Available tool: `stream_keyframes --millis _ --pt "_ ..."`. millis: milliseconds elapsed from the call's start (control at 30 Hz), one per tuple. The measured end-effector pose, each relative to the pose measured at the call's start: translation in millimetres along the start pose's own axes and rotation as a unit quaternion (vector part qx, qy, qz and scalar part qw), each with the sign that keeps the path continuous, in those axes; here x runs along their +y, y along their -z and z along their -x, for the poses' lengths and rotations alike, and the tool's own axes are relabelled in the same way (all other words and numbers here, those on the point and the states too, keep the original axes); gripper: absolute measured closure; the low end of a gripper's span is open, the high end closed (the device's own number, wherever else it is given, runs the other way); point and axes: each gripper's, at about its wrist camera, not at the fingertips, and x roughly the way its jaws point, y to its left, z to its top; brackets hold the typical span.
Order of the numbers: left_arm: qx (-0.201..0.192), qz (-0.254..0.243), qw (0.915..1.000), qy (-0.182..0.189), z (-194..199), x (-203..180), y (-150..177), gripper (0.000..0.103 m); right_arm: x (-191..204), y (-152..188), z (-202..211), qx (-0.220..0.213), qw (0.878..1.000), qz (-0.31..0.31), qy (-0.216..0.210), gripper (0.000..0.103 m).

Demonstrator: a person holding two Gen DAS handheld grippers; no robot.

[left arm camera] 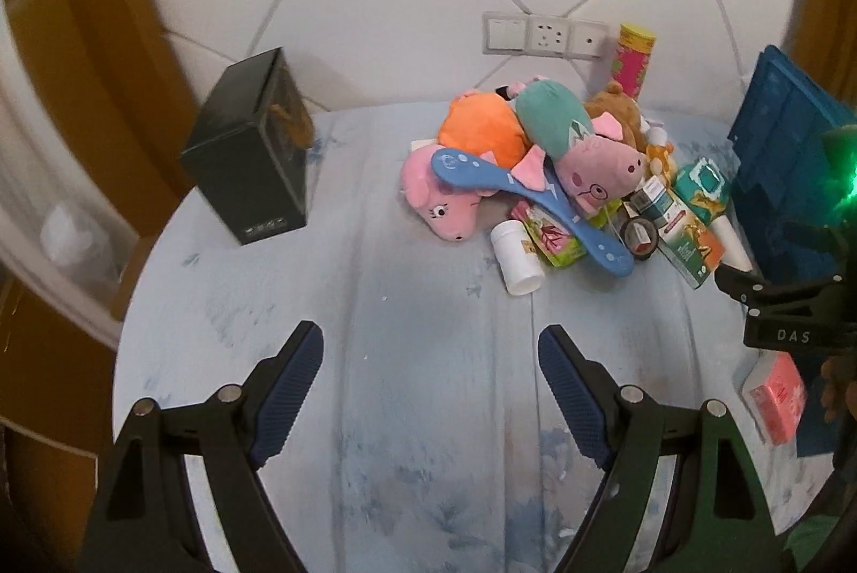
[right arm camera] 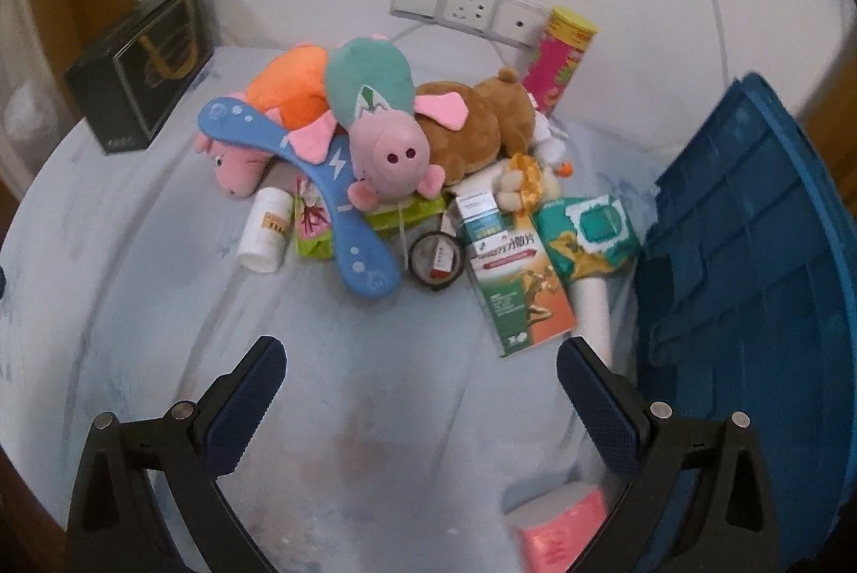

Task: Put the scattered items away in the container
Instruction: 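Withdraw both open tools from the crate back over the table pile, then grasp the teal-and-pink plush pig with the right tool while the left approaches the white bottle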

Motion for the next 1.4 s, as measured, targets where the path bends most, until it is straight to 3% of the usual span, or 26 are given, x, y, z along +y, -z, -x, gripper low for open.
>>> stream_keyframes --millis 400,567,867,1133,1267,1400 --pt "0.028 0.009 0.9987 0.041 -67.5 2.0 -23.9 0.020 -12.5 -3.8 -55.1 0.045 0.997 -0.054 0.013 0.000" --pt "0.026 -0.005 0.9994 0.021 -94.9 -17.4 -33.1 0.020 -22.7 -7.2 -87.3 0.052 0.996 -0.068 0.002 0.000" --pt "0.044 -0.007 0.9987 0.024 -155.8 -45.8 -38.4 0.020 -38.6 -10.4 -133.4 0.039 0.997 -0.070 0.016 0.000" --pt "0.076 -0.005 0.9965 0.034 -206.3 -55.9 -37.6 0.020 -34.2 5.9 -191.9 0.083 0.993 -0.078 0.005 0.000" --pt "0.084 -0.003 0.9960 0.030 -219.1 -53.3 -37.8 0.020 -22.8 13.1 -201.3 0.088 0.994 -0.054 0.037 0.000" --pt "0.088 0.004 0.9955 0.033 -223.0 -48.7 -37.0 0.020 -23.0 12.6 -201.3 0.093 0.993 -0.064 0.036 0.000"
